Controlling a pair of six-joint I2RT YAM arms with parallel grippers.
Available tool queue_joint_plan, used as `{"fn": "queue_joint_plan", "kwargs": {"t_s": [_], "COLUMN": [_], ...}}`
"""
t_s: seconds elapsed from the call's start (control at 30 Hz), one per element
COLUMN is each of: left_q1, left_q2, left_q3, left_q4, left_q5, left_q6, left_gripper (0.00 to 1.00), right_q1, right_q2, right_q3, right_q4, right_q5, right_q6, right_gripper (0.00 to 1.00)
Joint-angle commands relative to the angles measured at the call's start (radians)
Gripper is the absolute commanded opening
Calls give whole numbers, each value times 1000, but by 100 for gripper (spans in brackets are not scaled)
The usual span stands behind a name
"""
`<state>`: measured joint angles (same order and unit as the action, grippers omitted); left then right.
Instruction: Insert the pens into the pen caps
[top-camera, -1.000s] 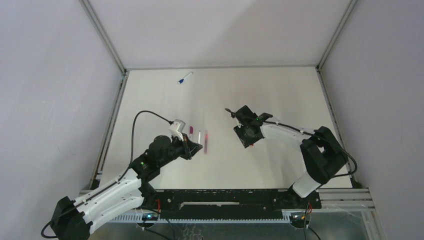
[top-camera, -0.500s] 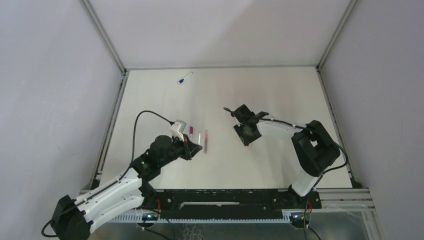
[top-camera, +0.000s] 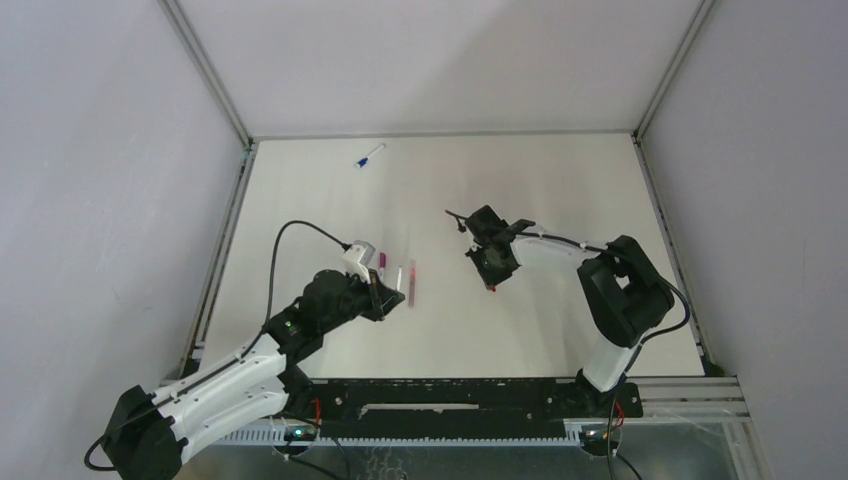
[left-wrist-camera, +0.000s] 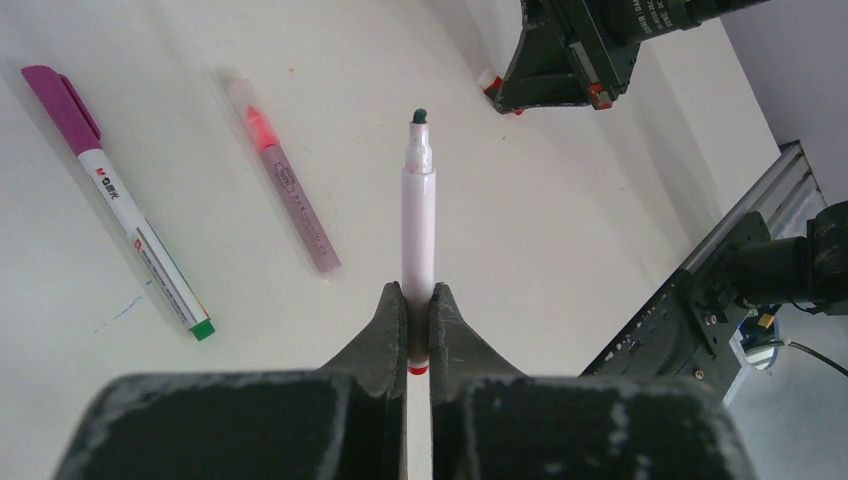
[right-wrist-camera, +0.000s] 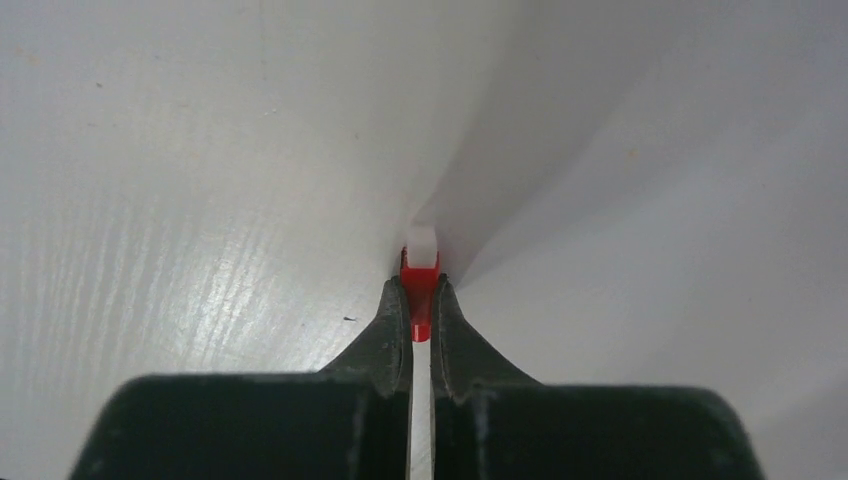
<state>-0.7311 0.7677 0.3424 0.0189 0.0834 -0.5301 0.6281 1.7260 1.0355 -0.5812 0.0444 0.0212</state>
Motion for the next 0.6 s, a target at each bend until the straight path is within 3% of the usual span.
{"fn": "queue_joint_plan", "kwargs": {"t_s": [0.0,0.2,0.37,0.43,0.57], "left_q1": [-3,-3,-5,-13,-42], "left_q2": [1,-10,-23,-17,-11], "left_q3": [78,65,30,13,-1], "left_q4": [15,40,146,204,300], "left_q5": [13,12,41,54,71], "left_q6": [26,17,-11,-23,-43], "left_gripper": [0,0,0,0,0], "right_q1": [-6,19,94,117,210], "right_q2": [18,-217,-545,-592,-582], "right_q3": [43,15,-158,-221,-252], "right_q4": [5,152,617,841,1016], "right_q5": [-86,-155,-256,-284,-255], "right_q6": [29,114,344,488,572], "right_gripper": [0,0,0,0,0]}}
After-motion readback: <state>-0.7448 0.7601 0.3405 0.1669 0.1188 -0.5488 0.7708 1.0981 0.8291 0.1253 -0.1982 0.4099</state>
